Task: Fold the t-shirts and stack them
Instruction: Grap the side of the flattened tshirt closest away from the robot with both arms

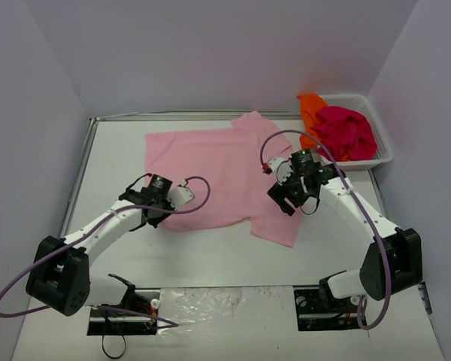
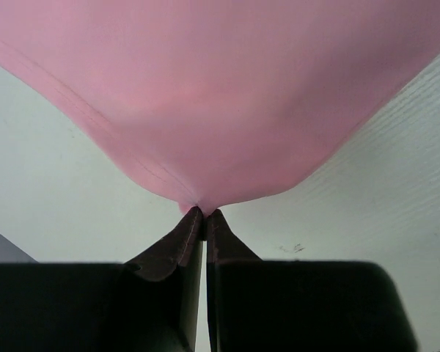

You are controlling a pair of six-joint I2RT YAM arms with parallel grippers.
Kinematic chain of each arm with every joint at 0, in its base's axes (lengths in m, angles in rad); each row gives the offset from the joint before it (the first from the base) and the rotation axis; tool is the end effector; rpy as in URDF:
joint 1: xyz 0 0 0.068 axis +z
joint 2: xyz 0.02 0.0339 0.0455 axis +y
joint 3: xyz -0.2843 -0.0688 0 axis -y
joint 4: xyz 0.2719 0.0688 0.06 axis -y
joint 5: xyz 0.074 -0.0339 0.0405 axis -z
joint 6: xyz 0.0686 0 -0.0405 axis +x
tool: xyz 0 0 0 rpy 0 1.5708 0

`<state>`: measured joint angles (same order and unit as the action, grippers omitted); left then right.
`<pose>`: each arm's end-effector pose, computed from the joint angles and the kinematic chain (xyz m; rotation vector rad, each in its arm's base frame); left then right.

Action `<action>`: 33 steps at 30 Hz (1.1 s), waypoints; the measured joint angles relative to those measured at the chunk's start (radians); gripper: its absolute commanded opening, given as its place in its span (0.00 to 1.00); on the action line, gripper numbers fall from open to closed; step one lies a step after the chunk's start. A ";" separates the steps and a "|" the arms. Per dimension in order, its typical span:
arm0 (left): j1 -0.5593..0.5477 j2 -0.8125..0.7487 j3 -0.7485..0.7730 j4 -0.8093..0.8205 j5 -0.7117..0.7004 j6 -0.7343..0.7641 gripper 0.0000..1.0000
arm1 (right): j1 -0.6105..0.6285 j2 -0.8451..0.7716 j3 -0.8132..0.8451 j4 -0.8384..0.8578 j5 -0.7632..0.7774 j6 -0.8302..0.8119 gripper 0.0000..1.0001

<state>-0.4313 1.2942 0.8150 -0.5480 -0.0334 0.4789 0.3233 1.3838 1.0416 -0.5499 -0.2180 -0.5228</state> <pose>0.2599 -0.1171 0.1929 1.1312 2.3391 0.0606 0.3100 0.1195 0.2484 -1.0879 2.1866 0.1799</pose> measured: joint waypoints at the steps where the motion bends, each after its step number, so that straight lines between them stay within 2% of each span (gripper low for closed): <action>1: 0.003 0.014 0.004 -0.004 0.000 -0.007 0.02 | 0.023 0.000 0.009 -0.016 0.009 -0.016 0.67; 7: 0.056 0.096 0.012 -0.045 0.000 -0.026 0.02 | 0.090 0.000 0.014 -0.120 0.039 -0.103 0.67; 19: 0.212 0.145 0.097 -0.076 0.030 -0.042 0.02 | 0.181 -0.063 -0.038 -0.242 0.156 -0.221 0.65; 25: 0.217 0.204 0.107 -0.078 0.059 -0.047 0.02 | 0.280 -0.056 -0.058 -0.270 0.165 -0.225 0.63; 33: 0.239 0.232 0.107 -0.084 0.106 -0.056 0.02 | 0.409 0.032 -0.100 -0.277 0.157 -0.216 0.61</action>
<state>-0.1925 1.5265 0.9222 -0.6319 0.0723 0.4229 0.7322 1.4155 0.9421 -0.8268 -0.0608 -0.7383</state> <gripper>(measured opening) 0.034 0.611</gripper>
